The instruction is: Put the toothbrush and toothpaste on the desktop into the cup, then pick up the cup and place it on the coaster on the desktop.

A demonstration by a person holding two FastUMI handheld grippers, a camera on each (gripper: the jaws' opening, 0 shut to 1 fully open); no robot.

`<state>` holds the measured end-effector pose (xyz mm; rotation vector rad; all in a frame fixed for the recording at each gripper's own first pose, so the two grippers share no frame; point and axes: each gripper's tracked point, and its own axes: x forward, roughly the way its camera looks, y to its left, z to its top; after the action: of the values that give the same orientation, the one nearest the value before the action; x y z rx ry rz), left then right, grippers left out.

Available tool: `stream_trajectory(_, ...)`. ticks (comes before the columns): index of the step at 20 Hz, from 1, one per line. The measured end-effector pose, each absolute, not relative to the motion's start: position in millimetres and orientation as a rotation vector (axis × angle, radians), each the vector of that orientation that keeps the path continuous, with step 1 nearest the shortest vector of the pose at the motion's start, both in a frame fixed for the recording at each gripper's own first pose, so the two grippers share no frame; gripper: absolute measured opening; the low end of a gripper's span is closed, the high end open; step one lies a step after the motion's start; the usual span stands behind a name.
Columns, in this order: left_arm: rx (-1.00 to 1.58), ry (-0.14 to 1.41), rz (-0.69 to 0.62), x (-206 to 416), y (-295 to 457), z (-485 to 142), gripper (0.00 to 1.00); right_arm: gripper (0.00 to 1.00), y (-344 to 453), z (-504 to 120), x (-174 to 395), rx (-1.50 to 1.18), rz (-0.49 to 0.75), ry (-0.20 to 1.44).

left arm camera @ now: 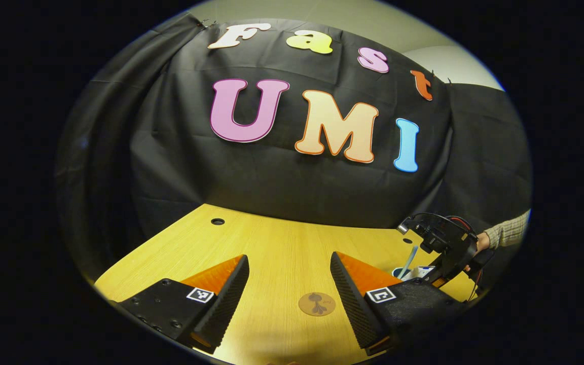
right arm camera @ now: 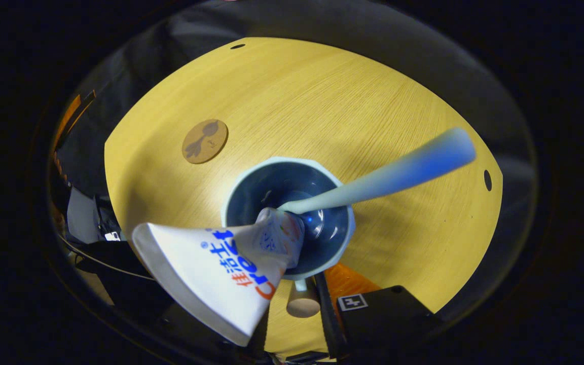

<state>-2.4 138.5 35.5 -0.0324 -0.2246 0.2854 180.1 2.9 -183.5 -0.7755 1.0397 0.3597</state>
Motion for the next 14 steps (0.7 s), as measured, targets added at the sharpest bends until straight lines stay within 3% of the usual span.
stream_trajectory(2,-0.042,-0.217,0.291,-2.9,144.1,32.9,0.93,0.33,3.0,-183.7,177.5,-0.779,0.337,1.045)
stream_trajectory(3,-0.05,-0.217,0.291,-2.6,147.1,32.5,0.93,0.31,3.8,-183.4,178.4,-0.783,0.326,1.041)
stream_trajectory(8,-0.071,-0.196,0.296,-4.7,160.2,24.7,0.93,0.29,13.1,-169.6,181.5,-0.796,0.271,0.986)
stream_trajectory(14,-0.103,-0.184,0.295,-6.3,179.9,20.6,0.93,0.29,52.7,-139.4,190.9,-0.759,0.34,0.935)
